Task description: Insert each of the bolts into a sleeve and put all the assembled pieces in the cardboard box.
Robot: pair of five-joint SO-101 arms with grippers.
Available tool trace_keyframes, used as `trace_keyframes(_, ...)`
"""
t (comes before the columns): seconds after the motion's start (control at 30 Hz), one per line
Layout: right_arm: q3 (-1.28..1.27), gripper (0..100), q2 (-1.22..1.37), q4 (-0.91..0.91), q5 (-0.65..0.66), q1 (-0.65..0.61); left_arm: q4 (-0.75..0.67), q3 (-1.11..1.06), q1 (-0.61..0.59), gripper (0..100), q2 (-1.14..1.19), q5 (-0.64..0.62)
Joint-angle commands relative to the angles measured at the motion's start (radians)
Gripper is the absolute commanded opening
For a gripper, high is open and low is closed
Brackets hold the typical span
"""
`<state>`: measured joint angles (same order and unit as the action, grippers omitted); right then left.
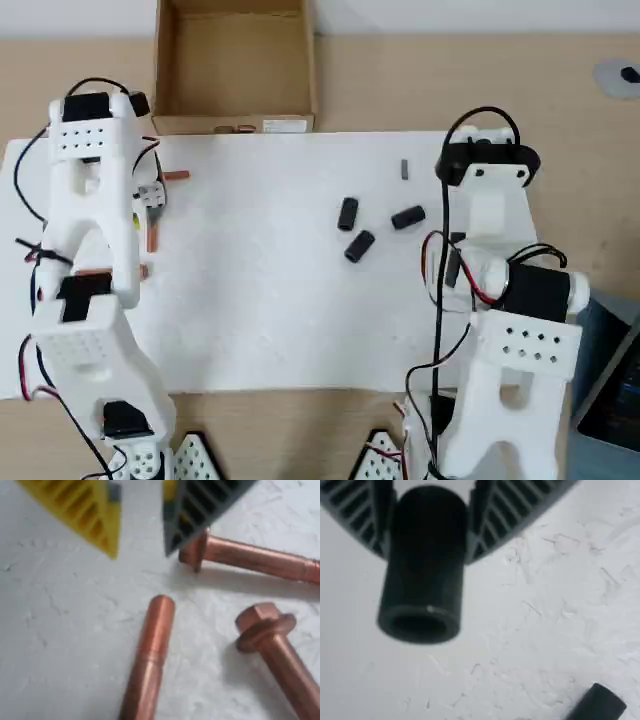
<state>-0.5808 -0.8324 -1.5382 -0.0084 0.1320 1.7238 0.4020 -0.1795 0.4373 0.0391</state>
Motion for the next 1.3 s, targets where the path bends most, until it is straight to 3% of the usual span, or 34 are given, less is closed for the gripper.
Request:
trace_keyframes(0.0,-0.001,0.9,-0.024,0.02,0.005,0.015,0.011,0.109,-0.006,9,0.05,-0.002)
trace_keyframes(0.73,-0.001,0.9,-0.024,0.02,0.011,0.015,0.011,0.631,-0.032,9,0.538,0.017)
trace_keyframes(0.97,-0.001,0.9,-0.024,0.02,0.011,0.013,0.011,0.64,-0.032,9,0.616,0.017)
trace_keyframes(1.27,-0.001,0.9,-0.024,0.02,0.009,0.01,0.029,0.6,-0.026,0,0.624,0.058)
